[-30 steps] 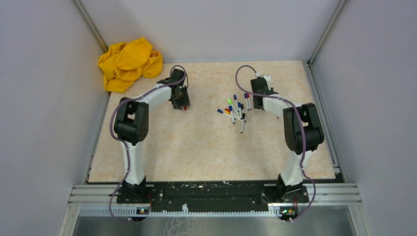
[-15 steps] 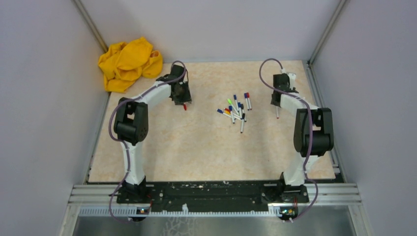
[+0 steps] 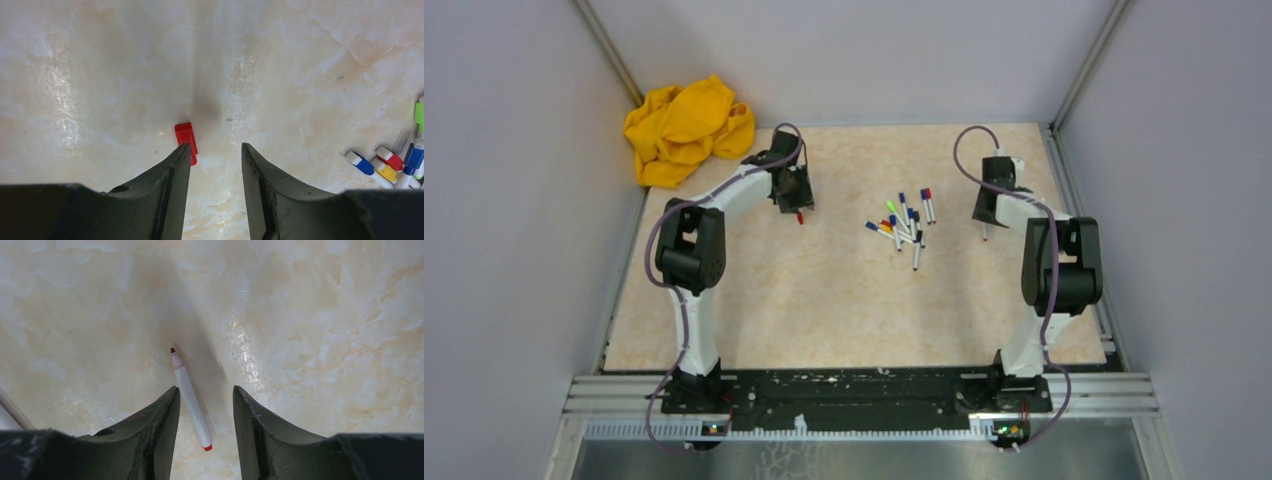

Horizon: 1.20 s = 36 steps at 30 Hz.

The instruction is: Open the pen caps

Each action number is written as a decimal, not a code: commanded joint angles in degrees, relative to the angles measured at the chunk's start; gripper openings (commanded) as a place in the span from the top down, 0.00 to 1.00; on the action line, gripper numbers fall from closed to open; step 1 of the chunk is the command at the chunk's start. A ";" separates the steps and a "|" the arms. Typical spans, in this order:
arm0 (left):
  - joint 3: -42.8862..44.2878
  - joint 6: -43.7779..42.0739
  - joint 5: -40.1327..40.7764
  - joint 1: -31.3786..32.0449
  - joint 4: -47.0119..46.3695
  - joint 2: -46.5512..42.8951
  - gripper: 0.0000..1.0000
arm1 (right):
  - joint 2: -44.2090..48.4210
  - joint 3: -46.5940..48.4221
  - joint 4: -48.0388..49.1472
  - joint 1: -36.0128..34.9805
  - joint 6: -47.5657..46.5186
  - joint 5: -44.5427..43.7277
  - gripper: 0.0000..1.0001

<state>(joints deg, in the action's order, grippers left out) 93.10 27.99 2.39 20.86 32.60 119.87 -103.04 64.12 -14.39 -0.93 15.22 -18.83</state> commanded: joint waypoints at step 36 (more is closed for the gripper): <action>1.07 2.30 -14.85 -0.03 -8.33 -2.99 0.07 | -11.92 19.67 -1.57 -12.67 -10.04 10.32 0.60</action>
<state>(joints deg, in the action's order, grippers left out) 93.10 29.98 -10.44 20.86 26.22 119.63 -113.34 79.31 -15.53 -12.56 6.13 -9.72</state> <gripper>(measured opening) 0.928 0.396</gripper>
